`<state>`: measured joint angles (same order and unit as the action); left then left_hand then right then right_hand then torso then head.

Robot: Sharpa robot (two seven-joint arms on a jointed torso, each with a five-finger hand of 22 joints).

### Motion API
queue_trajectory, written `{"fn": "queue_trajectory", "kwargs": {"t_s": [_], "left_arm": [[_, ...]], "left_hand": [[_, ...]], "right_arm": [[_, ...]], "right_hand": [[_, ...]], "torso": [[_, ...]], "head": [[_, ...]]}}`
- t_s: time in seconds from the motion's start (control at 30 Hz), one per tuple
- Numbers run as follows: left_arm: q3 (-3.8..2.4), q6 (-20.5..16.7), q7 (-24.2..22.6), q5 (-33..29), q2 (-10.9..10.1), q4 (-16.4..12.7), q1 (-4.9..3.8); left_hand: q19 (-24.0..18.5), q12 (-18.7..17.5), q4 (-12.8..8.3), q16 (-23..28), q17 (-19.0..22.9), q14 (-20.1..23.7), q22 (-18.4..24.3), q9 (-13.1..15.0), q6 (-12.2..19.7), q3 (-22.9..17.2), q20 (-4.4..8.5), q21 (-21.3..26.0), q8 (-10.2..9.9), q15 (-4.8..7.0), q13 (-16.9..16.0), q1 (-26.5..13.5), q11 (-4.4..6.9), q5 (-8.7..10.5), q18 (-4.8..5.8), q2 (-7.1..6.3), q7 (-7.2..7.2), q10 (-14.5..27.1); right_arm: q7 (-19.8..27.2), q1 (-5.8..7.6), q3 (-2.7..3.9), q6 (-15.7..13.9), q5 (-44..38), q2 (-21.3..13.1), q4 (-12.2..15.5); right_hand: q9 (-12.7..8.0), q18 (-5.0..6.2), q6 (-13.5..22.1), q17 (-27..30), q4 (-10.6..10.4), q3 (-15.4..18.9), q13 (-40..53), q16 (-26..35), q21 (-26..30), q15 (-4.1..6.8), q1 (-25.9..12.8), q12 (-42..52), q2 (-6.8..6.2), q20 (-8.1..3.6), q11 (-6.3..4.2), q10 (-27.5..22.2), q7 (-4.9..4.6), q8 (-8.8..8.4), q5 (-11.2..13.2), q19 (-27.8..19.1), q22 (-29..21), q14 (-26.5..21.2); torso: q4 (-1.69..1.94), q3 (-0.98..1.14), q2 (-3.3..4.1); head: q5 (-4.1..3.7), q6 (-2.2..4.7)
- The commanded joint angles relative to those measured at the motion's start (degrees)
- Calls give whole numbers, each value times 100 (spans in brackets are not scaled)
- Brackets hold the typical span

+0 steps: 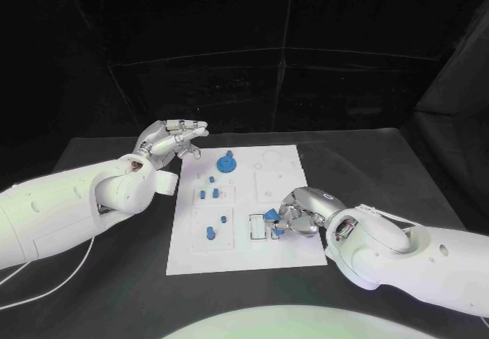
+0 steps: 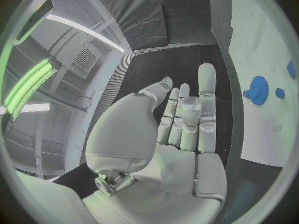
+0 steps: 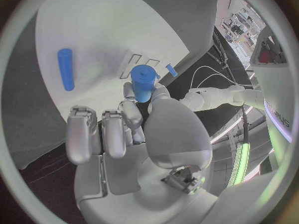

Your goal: Assemble the parts on the task board

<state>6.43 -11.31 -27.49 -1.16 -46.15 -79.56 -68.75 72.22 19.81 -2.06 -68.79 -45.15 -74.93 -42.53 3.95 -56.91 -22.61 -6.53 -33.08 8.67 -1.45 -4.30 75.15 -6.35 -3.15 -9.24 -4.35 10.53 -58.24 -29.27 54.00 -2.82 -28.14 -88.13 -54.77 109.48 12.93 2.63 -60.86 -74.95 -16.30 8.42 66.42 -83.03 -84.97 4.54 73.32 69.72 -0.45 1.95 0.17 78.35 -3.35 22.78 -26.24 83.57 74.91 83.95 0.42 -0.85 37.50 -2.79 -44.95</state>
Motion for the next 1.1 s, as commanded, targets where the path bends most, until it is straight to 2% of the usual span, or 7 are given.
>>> {"fn": "queue_trajectory", "kwargs": {"t_s": [0.03, 0.27, 0.5, 0.53, 0.73, 0.9, 1.1], "left_arm": [[-5, 52, -38, -16, 5, -21, -7], [-5, 47, -38, -16, 9, -31, -8], [-5, 41, -38, -16, 22, -37, -9], [-5, 40, -38, -16, 25, -36, -9], [-5, 43, -38, -16, 41, -32, -9], [-5, 43, -36, -16, 46, -25, -9], [-5, 42, -33, -16, 44, -20, -9]], "left_hand": [[-20, 21, -10, 2, 10, 38, 7, -3, 29, 35, -27, 23, -3, 16, -8, 10, 6, -21, -119, 43, -12, 37], [-20, 21, -10, 2, 10, 38, 7, -3, 29, 35, -27, 23, -3, 16, -8, 10, 6, -21, -119, 43, -12, 37], [-19, 26, -10, 0, 12, 40, 8, -3, 31, 39, -28, 25, -2, 16, -9, 8, 4, -21, -119, 47, -9, 42], [-19, 26, -10, 0, 12, 40, 8, -3, 31, 39, -28, 25, -2, 16, -9, 8, 4, -21, -119, 47, -9, 42], [-19, 26, -10, 0, 12, 40, 8, -3, 31, 39, -28, 25, -2, 16, -9, 8, 4, -21, -119, 47, -9, 42], [-19, 26, -10, 0, 12, 40, 8, -3, 31, 39, -28, 25, -2, 16, -9, 8, 4, -21, -119, 47, -9, 42], [-19, 26, -10, 0, 12, 40, 8, -3, 31, 39, -28, 25, -2, 16, -9, 8, 4, -21, -119, 47, -9, 42]], "right_arm": [[118, 9, 3, -210, 353, 90, -39], [-210, 10, 3, 56, 520, 352, -194], [-549, 12, 4, 274, 558, 565, -315], [-586, 13, 4, 295, 559, 595, -337], [-718, 14, 4, 248, 490, 697, -429], [-778, 15, 5, 195, 379, 737, -457], [-819, 15, 5, 127, 242, 726, -464]], "right_hand": [[151, -73, -97, -72, -19, -22, 7, -12, -35, 37, 189, 8, 215, -17, -162, 196, 59, 15, -39, 114, 821, 363], [197, -71, -121, -55, -40, 57, 7, -3, -30, 36, 29, -33, 276, -22, -160, 201, 57, -19, -26, 104, 814, 355], [258, -67, -169, -33, -41, 171, 17, 11, -22, 39, -173, -72, 328, -25, -166, 210, 67, -41, 79, 92, 804, 346], [272, -63, -174, -13, -39, 203, 0, 22, -11, 39, -225, -100, 341, -25, -166, 202, 67, -50, 168, 79, 789, 341], [367, -44, -163, 83, -39, 486, -48, 84, 41, 29, -582, -235, 410, -17, -151, 171, 53, -120, 1275, 22, 724, 318], [445, -18, -97, 214, -45, 803, -163, 169, 117, 2, -978, -436, 292, 7, -114, 89, 15, -208, 2205, -57, 628, 292], [505, 8, -51, 327, -61, 806, -341, 251, 194, -14, -1501, -690, -26, 22, -93, -23, -6, -270, 2345, -132, 534, 266]], "torso": [[9, -7, 9], [18, -11, 15], [-1, -5, 11], [-1, -6, 8], [8, -9, 3], [7, -9, 2], [-2, -10, 8]], "head": [[17, -9], [42, -9], [94, -12], [99, -15], [108, -10], [118, -11], [117, -4]]}}
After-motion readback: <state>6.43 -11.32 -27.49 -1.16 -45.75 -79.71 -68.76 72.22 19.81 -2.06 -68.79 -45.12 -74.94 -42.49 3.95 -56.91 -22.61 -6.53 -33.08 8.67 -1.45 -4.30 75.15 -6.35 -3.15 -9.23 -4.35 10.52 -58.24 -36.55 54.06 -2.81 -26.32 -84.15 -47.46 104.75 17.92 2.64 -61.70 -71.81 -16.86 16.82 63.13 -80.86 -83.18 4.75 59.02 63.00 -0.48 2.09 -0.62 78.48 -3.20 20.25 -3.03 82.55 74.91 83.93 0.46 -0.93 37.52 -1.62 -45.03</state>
